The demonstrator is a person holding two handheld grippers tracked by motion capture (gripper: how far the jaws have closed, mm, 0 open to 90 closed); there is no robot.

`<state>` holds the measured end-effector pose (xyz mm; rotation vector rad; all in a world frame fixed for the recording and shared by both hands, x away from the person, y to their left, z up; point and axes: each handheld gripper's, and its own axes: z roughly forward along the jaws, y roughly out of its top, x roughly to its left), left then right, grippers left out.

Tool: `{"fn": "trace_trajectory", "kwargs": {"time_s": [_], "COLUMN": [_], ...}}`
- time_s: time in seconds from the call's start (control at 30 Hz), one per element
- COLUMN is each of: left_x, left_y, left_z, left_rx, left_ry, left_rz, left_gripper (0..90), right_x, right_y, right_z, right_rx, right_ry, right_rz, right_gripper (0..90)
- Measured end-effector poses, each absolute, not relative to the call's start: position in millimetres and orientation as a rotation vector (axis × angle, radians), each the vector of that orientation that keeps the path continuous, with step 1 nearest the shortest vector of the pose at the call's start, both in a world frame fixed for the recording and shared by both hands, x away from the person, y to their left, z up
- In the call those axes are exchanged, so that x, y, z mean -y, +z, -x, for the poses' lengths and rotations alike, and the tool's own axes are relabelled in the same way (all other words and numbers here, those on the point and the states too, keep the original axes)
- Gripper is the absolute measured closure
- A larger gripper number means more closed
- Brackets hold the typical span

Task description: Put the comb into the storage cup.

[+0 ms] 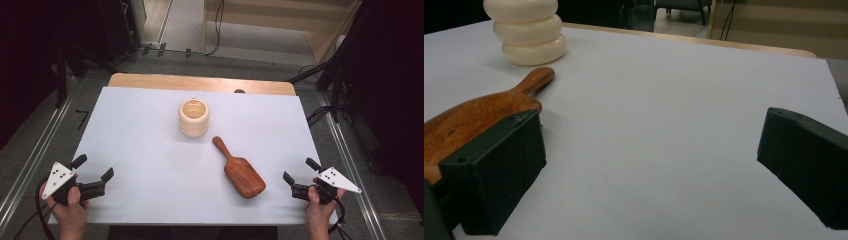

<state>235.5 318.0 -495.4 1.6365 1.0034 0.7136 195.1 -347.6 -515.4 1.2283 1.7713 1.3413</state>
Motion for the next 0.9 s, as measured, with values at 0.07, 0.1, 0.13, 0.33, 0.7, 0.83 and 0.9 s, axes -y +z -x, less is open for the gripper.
{"fn": "trace_trajectory", "kwargs": {"time_s": [0.07,0.1,0.13,0.33,0.7,0.83,0.9], "left_x": [-317.7,-317.9,-318.0,-320.6,-317.0,-314.5,-314.8], "left_y": [-495.5,-495.6,-495.6,-495.3,-495.6,-495.9,-495.9], "left_z": [-235.4,-235.2,-235.0,-233.2,-234.8,-235.0,-235.1], "left_rx": [-1.008,-1.008,-1.01,-1.003,-1.012,-1.006,-1.004], "left_ry": [0.713,0.713,0.713,0.705,0.722,0.731,0.728], "left_rz": [-1.633,-1.633,-1.63,-1.608,-1.64,-1.666,-1.662], "left_gripper": [0.0,0.0,0.0,0.0,0.0,0.0,0.0], "right_x": [346.7,346.8,346.1,338.9,326.3,319.5,316.1], "right_y": [-513.0,-511.5,-509.3,-487.1,-456.5,-443.8,-439.5], "right_z": [-195.0,-194.7,-194.3,-194.9,-207.8,-216.7,-220.6], "right_rx": [-1.773,-1.773,-1.771,-1.777,-1.876,-1.917,-1.937], "right_ry": [1.34,1.348,1.349,1.324,1.324,1.314,1.315], "right_rz": [-1.236,-1.239,-1.245,-1.244,-1.214,-1.201,-1.185], "right_gripper": [0.0,0.0,0.0,0.0,0.0,0.0,2.6]}}
